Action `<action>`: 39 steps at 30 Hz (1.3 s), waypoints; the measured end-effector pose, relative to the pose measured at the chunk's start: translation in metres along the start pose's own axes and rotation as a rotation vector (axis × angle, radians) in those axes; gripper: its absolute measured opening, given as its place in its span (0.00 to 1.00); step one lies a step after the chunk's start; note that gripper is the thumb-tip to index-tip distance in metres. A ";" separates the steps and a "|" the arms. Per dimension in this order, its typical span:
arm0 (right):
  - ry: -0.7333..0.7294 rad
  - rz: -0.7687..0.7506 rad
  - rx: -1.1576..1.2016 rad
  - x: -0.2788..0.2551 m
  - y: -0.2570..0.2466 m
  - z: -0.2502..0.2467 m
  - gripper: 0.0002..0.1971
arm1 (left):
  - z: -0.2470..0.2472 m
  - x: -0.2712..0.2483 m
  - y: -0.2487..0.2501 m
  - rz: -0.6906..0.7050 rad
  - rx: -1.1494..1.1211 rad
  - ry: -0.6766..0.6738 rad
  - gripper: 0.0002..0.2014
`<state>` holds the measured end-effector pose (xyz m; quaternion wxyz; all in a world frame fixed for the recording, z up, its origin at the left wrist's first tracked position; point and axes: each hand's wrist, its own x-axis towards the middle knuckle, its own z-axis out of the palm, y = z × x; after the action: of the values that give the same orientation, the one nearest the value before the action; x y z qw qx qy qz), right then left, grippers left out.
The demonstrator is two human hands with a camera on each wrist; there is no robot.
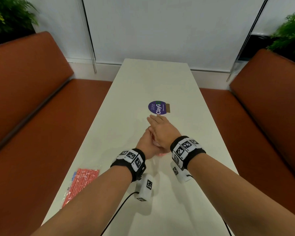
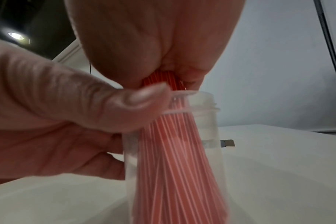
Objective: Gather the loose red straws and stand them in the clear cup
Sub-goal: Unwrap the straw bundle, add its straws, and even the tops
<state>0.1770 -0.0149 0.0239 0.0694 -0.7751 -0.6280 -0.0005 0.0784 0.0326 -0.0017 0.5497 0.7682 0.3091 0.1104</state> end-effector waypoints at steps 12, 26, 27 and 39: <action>0.344 -0.049 0.002 -0.023 -0.054 -0.032 0.12 | -0.050 -0.069 0.001 -0.219 0.440 0.090 0.50; -0.543 0.052 0.253 -0.073 -0.184 0.021 0.18 | -0.092 -0.164 -0.074 -0.859 0.896 0.232 0.36; -0.572 0.068 0.275 -0.076 -0.187 0.024 0.17 | -0.089 -0.168 -0.077 -0.872 0.887 0.224 0.36; -0.427 0.387 0.841 -0.095 -0.160 0.041 0.11 | -0.059 -0.179 -0.057 -0.582 0.653 0.123 0.16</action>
<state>-0.0026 -0.0704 -0.0083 0.2443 -0.7650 -0.4191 0.4237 -0.1124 -0.0169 -0.0013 0.2670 0.7747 0.5631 -0.1070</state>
